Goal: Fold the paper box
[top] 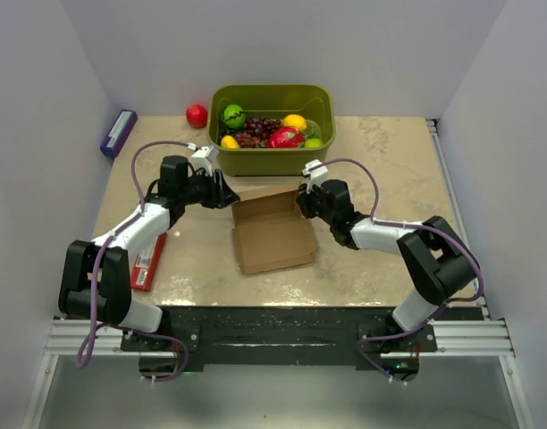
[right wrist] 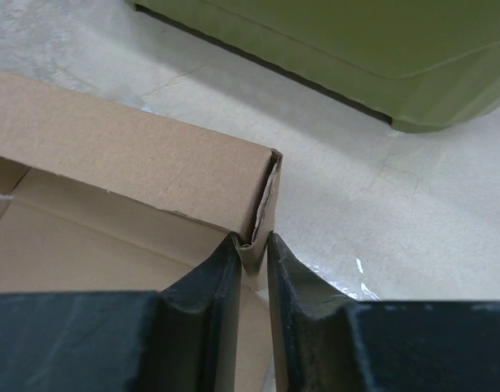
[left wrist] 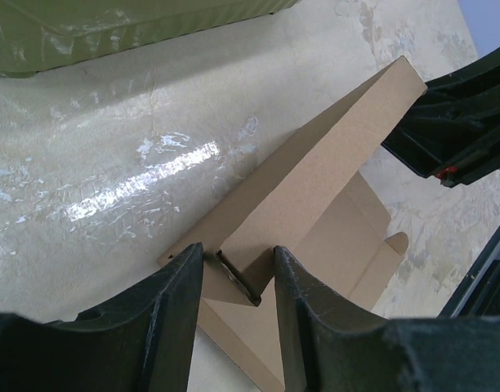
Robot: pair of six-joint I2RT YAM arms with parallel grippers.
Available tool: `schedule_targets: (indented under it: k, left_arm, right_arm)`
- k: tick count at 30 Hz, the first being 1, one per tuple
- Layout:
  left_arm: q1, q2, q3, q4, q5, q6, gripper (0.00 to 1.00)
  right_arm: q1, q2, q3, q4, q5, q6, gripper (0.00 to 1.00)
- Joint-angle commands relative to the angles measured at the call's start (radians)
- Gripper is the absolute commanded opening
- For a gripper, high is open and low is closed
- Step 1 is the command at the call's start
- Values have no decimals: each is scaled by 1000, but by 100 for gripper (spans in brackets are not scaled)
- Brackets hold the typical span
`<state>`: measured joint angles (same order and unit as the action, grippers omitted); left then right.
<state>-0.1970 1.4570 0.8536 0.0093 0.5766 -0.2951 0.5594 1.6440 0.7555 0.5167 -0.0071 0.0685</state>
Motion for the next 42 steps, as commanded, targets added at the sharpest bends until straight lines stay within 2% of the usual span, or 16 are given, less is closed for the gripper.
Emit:
schedule_targets:
  k: [1,7,10,11,12,16,19,22,26,29,31,37,42]
  left_arm:
    - [-7,19,5,-34,28,25,43]
    - [-13,5,2,-25,40,30,45]
    - [-16,-9,-1,9,58,34,50]
    - [-16,-15,-5,17,65,34,53]
    - [-16,-33,-8,33,68,37,64]
    - [-16,-139,-19,67,13,73,84]
    - [-16,-254,-42,87,-68,115,91]
    - [-21,-355,-85,100,-128,165,92]
    - [-111,-446,-113,60,-199,281,92]
    - [-186,-521,-152,41,-314,332,92]
    - [-199,-560,-177,26,-380,332,92]
    - [-205,-494,-148,-86,-431,315,90]
    - [-205,-459,-142,-68,-413,303,87]
  right_arm:
    - [57,14,38,28,146,8,16]
    - [76,33,70,-26,251,25,0]
    - [76,20,65,-50,259,22,0]
    - [76,14,64,-69,260,22,0]
    - [76,4,64,-78,260,22,0]
    - [76,-36,70,-148,234,51,0]
    - [76,-55,83,-227,182,92,0]
    - [76,-70,113,-309,144,132,0]
    - [70,-88,189,-498,136,215,0]
    - [54,-119,228,-567,101,258,0]
    - [47,-130,255,-610,81,278,0]
    - [46,-190,304,-682,78,318,0]
    - [46,-219,330,-705,68,332,0]
